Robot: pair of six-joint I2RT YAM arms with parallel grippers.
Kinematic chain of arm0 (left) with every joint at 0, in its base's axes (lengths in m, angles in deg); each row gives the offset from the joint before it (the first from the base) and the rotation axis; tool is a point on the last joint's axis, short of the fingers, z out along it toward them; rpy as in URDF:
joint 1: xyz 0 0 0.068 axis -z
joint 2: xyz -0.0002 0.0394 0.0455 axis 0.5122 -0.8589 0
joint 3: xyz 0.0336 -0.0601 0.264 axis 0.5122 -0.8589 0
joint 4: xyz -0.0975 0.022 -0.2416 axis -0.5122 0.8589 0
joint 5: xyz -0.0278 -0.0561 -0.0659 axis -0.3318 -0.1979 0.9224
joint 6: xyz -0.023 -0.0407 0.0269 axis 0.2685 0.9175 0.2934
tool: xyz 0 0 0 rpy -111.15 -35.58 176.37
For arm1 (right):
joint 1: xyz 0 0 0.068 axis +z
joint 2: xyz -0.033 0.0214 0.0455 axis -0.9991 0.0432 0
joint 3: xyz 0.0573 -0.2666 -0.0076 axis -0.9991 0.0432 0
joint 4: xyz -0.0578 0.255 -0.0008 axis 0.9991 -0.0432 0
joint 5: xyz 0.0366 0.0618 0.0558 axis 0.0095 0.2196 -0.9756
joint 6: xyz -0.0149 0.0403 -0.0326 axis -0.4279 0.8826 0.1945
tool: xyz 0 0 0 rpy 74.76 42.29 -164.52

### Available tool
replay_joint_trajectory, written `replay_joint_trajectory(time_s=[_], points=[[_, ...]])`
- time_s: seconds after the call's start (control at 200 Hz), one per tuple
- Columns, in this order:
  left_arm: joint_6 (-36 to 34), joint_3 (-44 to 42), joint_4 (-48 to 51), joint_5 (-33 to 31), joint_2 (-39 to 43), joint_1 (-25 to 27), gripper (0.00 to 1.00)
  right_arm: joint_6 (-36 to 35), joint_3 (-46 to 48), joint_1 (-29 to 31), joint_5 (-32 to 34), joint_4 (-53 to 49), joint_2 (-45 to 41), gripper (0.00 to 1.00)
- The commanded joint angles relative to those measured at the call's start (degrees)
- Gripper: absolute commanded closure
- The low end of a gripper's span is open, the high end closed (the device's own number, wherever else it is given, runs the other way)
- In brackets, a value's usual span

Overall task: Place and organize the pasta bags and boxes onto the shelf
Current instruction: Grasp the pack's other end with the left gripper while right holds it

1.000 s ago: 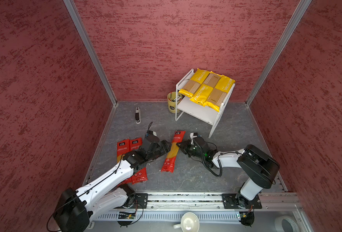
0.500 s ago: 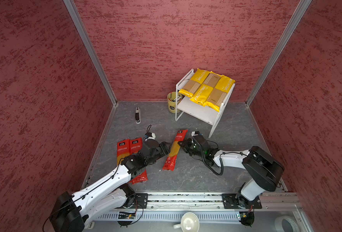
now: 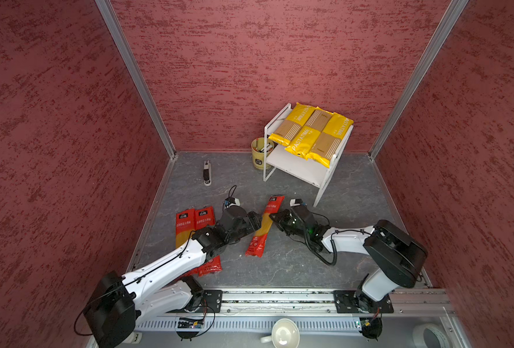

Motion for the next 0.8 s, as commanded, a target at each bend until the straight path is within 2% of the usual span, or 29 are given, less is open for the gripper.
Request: replay_joint_trajectory(time_s=[0.0, 0.491, 0.636, 0.797], points=[[-0.46, 1.58, -2.16, -0.55, -1.17, 1.17, 0.22, 3.78, 0.01, 0.20, 2.06, 9.72, -3.80, 0.99], [-0.94, 1.56, -2.40, -1.72, -1.85, 2.72, 0.20, 5.17, 2.16, 0.14, 2.22, 13.72, -4.23, 1.00], [1.19, -2.36, -1.73, 2.37, 4.34, -0.84, 0.16, 4.42, 1.15, 0.21, 2.65, 15.86, -5.52, 1.00], [4.60, -7.67, -0.23, 6.12, 15.30, -6.14, 0.14, 2.71, 0.74, 1.25, 5.22, 18.92, -7.65, 1.00]])
